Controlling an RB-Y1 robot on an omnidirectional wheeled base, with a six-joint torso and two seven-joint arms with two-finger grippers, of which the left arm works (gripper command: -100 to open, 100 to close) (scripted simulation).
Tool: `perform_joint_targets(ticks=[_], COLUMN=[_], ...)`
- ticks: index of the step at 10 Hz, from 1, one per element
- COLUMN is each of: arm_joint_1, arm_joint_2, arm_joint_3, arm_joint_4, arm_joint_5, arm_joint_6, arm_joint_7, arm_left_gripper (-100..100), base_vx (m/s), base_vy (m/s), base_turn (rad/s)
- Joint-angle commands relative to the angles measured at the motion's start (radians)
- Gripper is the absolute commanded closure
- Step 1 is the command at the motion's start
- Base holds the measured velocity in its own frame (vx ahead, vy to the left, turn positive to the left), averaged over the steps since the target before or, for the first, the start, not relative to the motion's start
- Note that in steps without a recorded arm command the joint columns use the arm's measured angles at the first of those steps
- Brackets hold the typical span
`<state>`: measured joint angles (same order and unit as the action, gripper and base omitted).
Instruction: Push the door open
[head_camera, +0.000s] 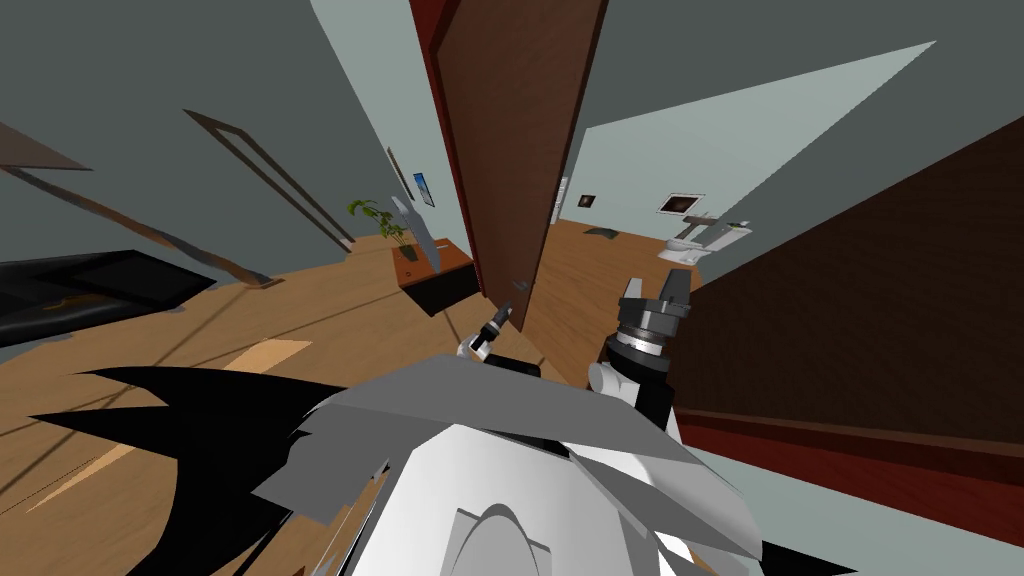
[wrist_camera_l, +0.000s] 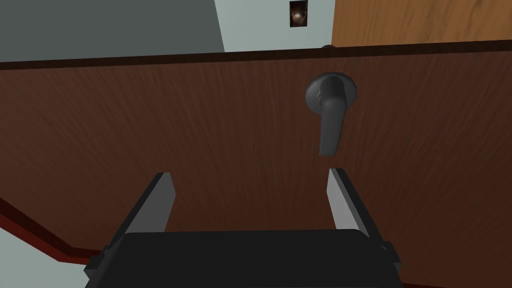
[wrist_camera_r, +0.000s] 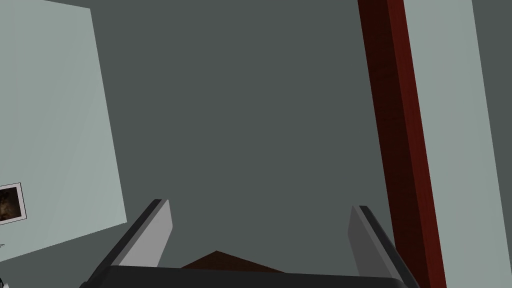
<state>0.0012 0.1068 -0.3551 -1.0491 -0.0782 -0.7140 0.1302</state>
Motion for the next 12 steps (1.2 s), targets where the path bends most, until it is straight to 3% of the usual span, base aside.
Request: perform_joint_targets(ticks=[1, 12], arm_joint_1=[-0.013, -0.085], arm_joint_2=[-0.003, -0.013], arm_joint_3=[-0.006, -0.058], arm_joint_4=[0.033, 0.227], arm_joint_5=[-0.001, -0.010], arm_joint_6=[-0.010, -0.053], arm_joint_7=[0.005, 0.043], arm_left_gripper=[-100, -100], base_vx=[0.067, 0.088], base_vy=[0.071, 0.095], base_turn=[-0.042, -0.063])
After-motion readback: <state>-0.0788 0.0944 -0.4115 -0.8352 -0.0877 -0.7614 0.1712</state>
